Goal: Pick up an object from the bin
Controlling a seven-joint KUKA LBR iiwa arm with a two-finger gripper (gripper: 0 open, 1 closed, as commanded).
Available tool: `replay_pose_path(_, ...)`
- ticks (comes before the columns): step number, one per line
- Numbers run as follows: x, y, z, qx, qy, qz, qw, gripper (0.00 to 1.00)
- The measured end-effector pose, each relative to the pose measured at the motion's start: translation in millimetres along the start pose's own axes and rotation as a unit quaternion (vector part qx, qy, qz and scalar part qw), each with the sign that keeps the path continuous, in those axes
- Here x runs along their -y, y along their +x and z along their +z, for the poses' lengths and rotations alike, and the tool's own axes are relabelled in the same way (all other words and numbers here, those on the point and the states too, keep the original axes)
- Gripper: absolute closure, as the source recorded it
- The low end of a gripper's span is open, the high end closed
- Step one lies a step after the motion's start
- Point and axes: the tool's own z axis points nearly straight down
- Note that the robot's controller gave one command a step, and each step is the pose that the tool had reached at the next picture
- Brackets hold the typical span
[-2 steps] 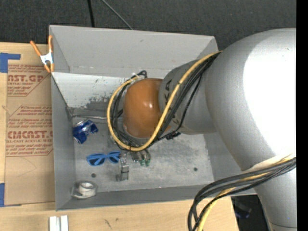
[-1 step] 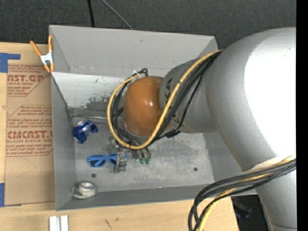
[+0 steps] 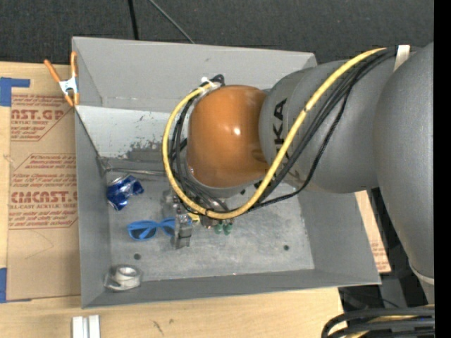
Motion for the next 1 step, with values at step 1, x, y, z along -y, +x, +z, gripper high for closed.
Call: replay_pose_path(1,-2.1,-15.1,-62.5,0.0011,0.0,-0.007,1.0,1.0)
